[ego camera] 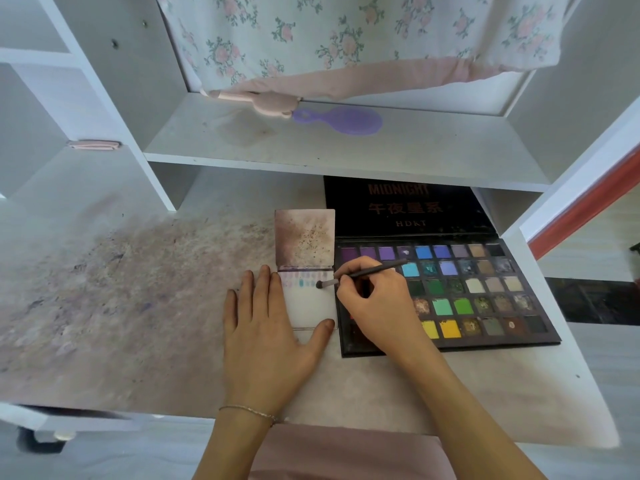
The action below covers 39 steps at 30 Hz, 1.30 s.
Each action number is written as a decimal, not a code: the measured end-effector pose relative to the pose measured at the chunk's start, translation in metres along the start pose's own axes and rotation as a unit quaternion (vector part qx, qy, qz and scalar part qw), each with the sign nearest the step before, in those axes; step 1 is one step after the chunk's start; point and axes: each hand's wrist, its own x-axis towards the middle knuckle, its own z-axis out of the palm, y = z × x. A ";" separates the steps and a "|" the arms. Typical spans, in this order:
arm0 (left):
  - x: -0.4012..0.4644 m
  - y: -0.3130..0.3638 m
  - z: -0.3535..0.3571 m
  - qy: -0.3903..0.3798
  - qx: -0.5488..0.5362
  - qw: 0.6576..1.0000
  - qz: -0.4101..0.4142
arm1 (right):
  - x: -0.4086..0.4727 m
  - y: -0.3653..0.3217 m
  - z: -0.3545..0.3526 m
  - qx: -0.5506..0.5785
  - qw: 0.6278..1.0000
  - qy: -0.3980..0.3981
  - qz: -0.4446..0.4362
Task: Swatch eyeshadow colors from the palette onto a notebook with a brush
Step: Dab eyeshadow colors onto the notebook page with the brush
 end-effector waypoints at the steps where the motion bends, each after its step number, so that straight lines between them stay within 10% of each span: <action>1: 0.000 0.000 0.000 0.001 -0.001 1.000 0.000 | 0.000 0.000 0.000 -0.004 1.000 0.003 -0.001; 14: 0.000 0.000 0.000 0.001 -0.004 1.000 0.000 | 0.000 0.000 0.000 0.003 1.000 0.005 -0.003; 22: -0.001 -0.001 0.000 0.004 -0.007 1.000 0.001 | -0.004 -0.004 -0.005 0.147 0.979 0.138 -0.026; 39: 0.001 -0.004 0.000 -0.002 -0.001 1.000 -0.003 | -0.028 0.042 -0.077 0.057 0.952 0.301 0.018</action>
